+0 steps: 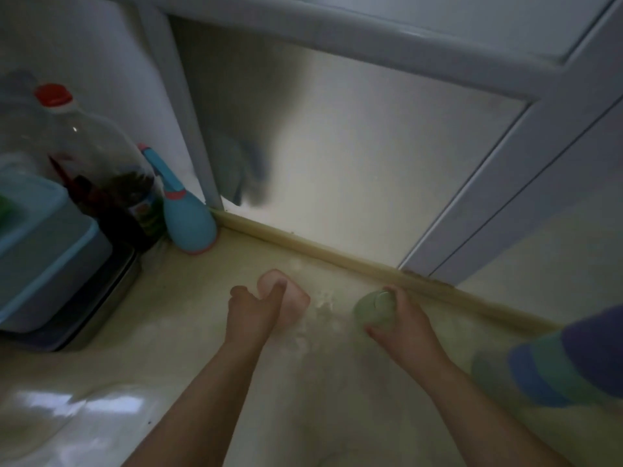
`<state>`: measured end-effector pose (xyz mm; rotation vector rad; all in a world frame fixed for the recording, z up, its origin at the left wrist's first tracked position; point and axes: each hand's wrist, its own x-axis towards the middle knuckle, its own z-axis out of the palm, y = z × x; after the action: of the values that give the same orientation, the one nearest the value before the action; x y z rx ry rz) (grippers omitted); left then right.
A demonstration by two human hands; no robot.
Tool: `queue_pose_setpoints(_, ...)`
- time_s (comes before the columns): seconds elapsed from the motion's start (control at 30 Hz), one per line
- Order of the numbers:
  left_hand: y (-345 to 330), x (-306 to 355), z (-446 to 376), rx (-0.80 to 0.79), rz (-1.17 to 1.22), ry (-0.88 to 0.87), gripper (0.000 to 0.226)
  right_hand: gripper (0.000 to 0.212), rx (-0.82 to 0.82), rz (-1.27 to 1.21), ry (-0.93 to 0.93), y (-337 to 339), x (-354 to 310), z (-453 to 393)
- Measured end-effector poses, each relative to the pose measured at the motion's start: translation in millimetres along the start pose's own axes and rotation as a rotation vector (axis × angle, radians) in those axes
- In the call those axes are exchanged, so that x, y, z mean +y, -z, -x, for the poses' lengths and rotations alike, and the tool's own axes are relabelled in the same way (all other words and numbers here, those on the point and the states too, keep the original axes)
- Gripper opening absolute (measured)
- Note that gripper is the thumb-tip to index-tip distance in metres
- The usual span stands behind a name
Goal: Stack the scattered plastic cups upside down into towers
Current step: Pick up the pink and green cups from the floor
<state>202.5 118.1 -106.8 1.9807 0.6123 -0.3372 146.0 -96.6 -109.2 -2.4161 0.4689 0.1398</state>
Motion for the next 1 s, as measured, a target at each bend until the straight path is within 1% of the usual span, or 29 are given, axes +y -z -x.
queue_pose_setpoints(0.1,-13,7,-11,-0.052,0.036,0.129,0.093,0.071,0.0,-0.04,0.047,2,-10,6)
queue_pose_setpoints(0.17,-19,10,-14,-0.048,0.033,0.138,0.094,0.071,-0.002,-0.068,0.064,4,-17,10)
queue_pose_setpoints(0.23,-22,10,-14,-0.048,0.036,0.103,0.088,0.071,0.002,-0.078,0.076,8,-22,15)
queue_pose_setpoints(0.37,-22,9,2,-0.05,0.045,-0.009,0.082,0.07,0.033,-0.129,0.078,21,-29,31)
queue_pose_setpoints(0.5,-10,11,38,-0.042,0.107,-0.157,0.067,0.069,0.063,-0.202,0.072,42,-39,57)
queue_pose_setpoints(0.63,6,16,86,-0.079,0.2,-0.323,0.066,0.07,0.111,-0.253,0.055,66,-45,89)
queue_pose_setpoints(0.73,15,19,121,-0.112,0.23,-0.44,0.063,0.065,0.145,-0.283,0.086,85,-45,118)
queue_pose_setpoints(0.9,9,28,185,-0.142,0.231,-0.56,0.071,0.059,0.188,-0.344,0.166,124,-37,175)
queue_pose_setpoints(1.0,-2,39,229,-0.189,0.254,-0.638,0.079,0.059,0.26,-0.369,0.222,156,-26,210)
